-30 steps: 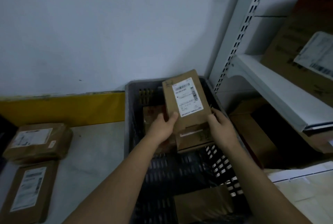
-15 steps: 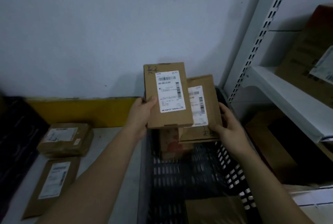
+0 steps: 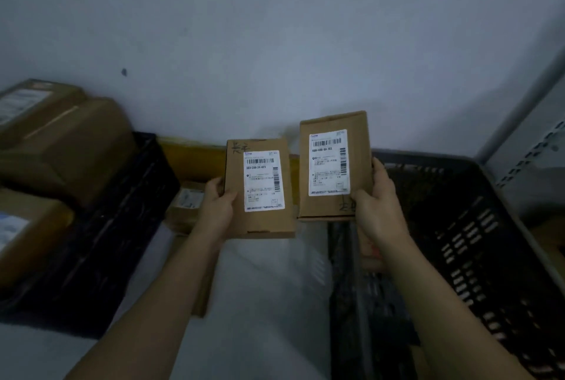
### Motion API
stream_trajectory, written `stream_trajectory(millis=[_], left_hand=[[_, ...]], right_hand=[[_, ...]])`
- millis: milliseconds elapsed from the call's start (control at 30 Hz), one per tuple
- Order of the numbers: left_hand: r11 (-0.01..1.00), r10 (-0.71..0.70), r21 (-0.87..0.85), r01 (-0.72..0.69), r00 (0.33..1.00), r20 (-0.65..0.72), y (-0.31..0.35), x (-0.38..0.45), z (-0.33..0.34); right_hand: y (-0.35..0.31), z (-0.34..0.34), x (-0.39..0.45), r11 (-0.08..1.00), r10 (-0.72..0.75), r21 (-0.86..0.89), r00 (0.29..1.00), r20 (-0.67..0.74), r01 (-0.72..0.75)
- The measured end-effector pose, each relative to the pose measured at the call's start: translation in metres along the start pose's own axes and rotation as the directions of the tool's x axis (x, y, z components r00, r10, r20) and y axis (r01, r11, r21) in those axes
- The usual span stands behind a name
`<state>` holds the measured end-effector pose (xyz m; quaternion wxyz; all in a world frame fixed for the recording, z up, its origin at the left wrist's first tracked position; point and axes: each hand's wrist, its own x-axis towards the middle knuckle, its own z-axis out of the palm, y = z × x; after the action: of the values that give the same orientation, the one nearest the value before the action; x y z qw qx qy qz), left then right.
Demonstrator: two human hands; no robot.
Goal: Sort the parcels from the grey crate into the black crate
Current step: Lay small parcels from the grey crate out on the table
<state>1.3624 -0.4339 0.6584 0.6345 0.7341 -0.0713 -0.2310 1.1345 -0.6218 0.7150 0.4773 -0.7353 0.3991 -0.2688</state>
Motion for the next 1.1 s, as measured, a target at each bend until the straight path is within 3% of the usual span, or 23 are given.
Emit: stream_trajectory(millis=[200, 333, 600, 667, 733, 933, 1100], left_hand=[[0.984, -0.156, 0.085, 0.155, 0.988, 0.007, -0.071, 0.007, -0.075], [0.961, -0.226, 0.189, 0.202, 0.967, 0.114, -0.120, 0.002, -0.083], [0.917, -0.343, 0.283, 0.281, 0.918, 0.201, -0.181, -0.005, -0.061], [0.899, -0.327, 0.359, 0.250, 0.929, 0.173, -0.194, -0.003, -0.061], [0.865, -0.294, 0.460, 0.200, 0.945, 0.141, -0.208, 0.001, -0.065], [0.728, -0.204, 0.684, -0.042, 0.940, 0.274, -0.226, -0.002, -0.068], [0.371, -0.274, 0.903, -0.215, 0.904, 0.328, -0.229, -0.001, -0.066]], right_hand=[[0.034, 0.102, -0.027, 0.957, 0.190, -0.222, 0.982, 0.004, -0.185], [0.113, 0.137, -0.041, 0.893, 0.356, -0.295, 0.934, 0.004, -0.339], [0.198, 0.146, -0.075, 0.901, 0.414, -0.170, 0.908, 0.067, -0.398], [0.238, 0.150, -0.075, 0.903, 0.392, -0.225, 0.917, 0.080, -0.366], [0.232, 0.158, -0.086, 0.890, 0.359, -0.328, 0.930, 0.080, -0.315], [0.222, 0.186, -0.094, 0.750, 0.392, -0.615, 0.913, 0.114, -0.245], [0.231, 0.190, -0.090, 0.587, 0.391, -0.805, 0.901, 0.190, -0.085]])
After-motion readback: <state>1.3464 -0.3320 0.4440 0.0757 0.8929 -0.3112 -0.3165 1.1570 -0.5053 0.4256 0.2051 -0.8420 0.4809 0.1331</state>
